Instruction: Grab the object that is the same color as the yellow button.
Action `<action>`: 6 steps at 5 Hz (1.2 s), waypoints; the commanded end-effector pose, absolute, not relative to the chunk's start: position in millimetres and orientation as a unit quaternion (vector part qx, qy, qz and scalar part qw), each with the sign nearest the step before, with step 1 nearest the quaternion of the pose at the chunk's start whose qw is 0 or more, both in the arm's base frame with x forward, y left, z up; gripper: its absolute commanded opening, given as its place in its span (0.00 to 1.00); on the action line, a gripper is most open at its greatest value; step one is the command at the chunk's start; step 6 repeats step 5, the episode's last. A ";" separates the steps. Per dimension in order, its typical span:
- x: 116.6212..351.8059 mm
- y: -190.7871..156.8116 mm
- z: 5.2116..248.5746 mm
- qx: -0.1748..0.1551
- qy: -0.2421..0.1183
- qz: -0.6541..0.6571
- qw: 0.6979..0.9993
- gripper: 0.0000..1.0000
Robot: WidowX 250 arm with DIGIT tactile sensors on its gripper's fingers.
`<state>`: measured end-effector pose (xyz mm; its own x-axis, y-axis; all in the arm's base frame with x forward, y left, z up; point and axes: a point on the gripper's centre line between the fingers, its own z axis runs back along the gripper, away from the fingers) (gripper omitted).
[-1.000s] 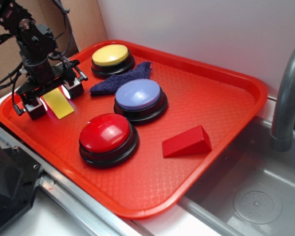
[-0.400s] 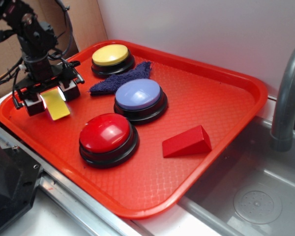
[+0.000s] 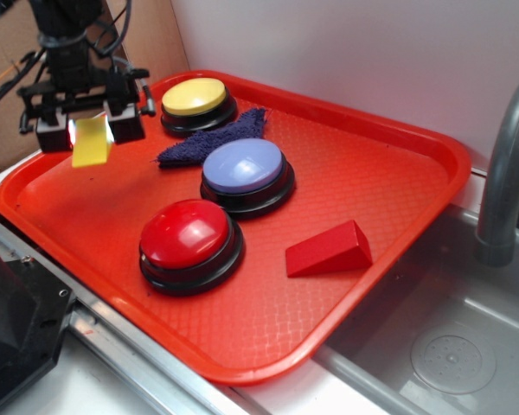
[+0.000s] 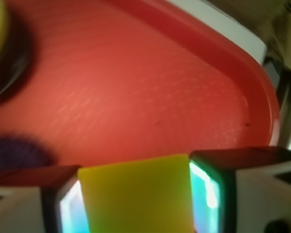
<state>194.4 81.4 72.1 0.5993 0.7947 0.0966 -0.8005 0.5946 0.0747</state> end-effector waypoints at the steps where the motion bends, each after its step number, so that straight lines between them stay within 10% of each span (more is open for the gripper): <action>1: 199.4 35.2 129.6 0.051 -0.005 0.207 0.977 0.00; 6: 178.3 20.7 137.9 0.038 0.007 0.067 0.997 0.00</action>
